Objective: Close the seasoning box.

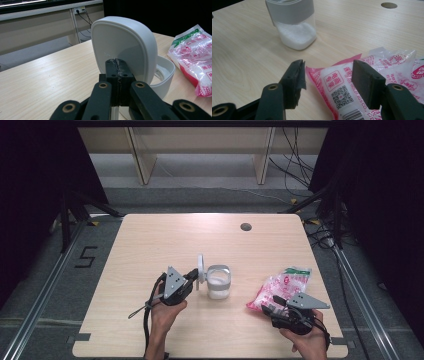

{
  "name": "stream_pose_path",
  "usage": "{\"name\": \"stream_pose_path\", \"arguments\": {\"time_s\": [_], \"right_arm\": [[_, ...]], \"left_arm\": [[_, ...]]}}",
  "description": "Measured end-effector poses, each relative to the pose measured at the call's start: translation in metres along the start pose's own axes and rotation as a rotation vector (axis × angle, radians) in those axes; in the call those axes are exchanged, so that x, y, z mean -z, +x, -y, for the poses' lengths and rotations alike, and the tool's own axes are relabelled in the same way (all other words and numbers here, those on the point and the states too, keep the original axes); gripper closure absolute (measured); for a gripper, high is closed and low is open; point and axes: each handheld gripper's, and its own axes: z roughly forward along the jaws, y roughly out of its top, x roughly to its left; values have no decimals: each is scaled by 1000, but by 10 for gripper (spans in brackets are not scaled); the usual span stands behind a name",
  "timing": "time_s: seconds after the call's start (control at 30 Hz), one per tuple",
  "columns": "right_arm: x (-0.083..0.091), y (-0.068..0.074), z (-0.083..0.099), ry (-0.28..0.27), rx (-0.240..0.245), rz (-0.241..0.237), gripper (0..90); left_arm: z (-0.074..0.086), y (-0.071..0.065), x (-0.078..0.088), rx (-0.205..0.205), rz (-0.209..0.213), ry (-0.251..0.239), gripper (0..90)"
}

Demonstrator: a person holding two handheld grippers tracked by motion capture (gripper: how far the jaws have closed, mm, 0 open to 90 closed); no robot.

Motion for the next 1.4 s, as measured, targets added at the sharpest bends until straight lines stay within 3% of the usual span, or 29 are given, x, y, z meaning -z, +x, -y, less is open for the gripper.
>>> {"name": "stream_pose_path", "arguments": {"time_s": [0.03, 0.07, 0.1, 0.13, 0.27, 0.3, 0.57, 0.83, 1.1, 1.13, 1.27, 1.4], "right_arm": [[0, 2, 1, 6, -21, -1, 438], [0, 0, 1, 0, 9, -3, 437], [0, 0, 1, 0, 9, -3, 437], [0, 3, 1, 1, -28, -7, 436], [1, 2, 1, 7, 3, -6, 436], [1, 2, 1, 9, -4, -5, 435], [1, 1, 2, 1, 12, 0, 435], [2, 1, 3, 2, -3, -6, 435], [1, 2, 3, -5, -8, -10, 432], [2, 3, 3, -4, -25, -9, 429], [2, 4, 2, -14, -43, -27, 422], [2, 3, 2, -13, -14, -25, 419]], "left_arm": [[0, 0, 0, 3, -1, -1, 891], [0, 0, -1, 0, 5, -5, 891], [0, 0, -1, 0, 5, -5, 891], [0, -1, -1, -2, 1, 2, 891], [-2, -4, -2, -5, 7, -4, 887], [-4, -4, -4, -33, 15, -20, 885], [-7, -10, -8, -41, 28, -17, 884], [-10, -20, -13, -51, 51, -16, 855], [-7, -19, -8, 3, 105, -21, 672], [-6, -19, -7, 19, 115, -24, 609], [-2, -20, -1, 38, 139, -21, 534], [0, -23, 1, 40, 155, -23, 493]]}}
